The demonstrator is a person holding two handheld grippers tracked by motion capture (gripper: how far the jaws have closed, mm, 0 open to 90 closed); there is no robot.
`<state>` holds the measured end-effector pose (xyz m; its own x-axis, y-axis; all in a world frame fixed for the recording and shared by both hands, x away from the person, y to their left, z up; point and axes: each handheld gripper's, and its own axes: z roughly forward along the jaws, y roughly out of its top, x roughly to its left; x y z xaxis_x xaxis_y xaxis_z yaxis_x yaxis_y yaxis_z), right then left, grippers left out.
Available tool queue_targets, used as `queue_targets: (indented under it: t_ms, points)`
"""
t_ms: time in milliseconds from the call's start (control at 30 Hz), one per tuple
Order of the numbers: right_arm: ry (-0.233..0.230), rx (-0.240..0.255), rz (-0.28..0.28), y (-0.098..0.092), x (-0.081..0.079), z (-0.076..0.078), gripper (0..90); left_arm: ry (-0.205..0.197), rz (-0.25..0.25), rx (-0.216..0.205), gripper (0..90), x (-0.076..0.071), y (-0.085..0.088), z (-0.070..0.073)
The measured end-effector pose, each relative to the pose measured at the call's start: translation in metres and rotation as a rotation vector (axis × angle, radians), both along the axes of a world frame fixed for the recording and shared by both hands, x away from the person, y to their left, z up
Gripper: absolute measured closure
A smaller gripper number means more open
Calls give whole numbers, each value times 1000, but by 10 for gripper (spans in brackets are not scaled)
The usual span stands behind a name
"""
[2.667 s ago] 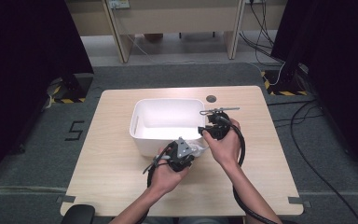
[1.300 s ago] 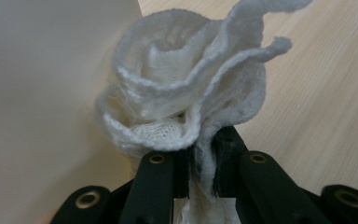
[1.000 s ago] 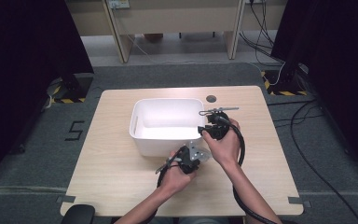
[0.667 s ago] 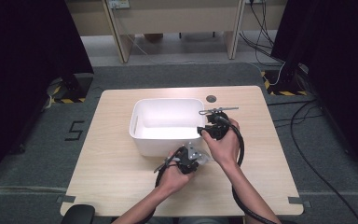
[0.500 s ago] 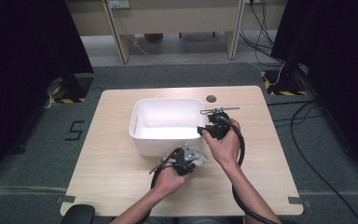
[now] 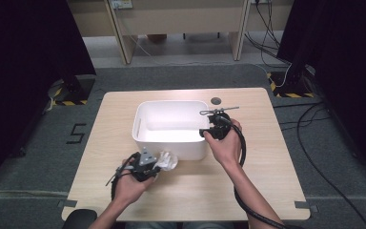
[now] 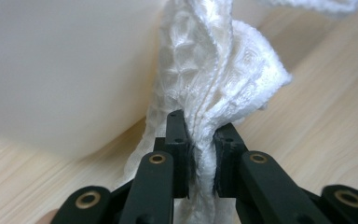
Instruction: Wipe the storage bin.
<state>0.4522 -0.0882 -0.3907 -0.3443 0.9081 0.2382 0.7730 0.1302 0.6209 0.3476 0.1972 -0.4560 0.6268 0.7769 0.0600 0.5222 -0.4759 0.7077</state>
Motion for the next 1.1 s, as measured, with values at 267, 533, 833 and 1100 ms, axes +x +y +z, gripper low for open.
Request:
queue_targets:
  t_ms: [267, 533, 833, 1100]
  points:
    - [17, -14, 8, -1, 3, 3, 613, -36, 146, 30, 792, -7, 79, 18]
    - [37, -49, 35, -3, 6, 2, 676, -53, 296, 10, 791, 15, 126, 25]
    - [-3, -134, 49, -12, 12, 2, 841, -92, 292, -1, 791, 45, 115, 41]
    - [-92, -87, 66, -23, -14, 37, 795, -88, 240, -9, 791, 51, 95, 39]
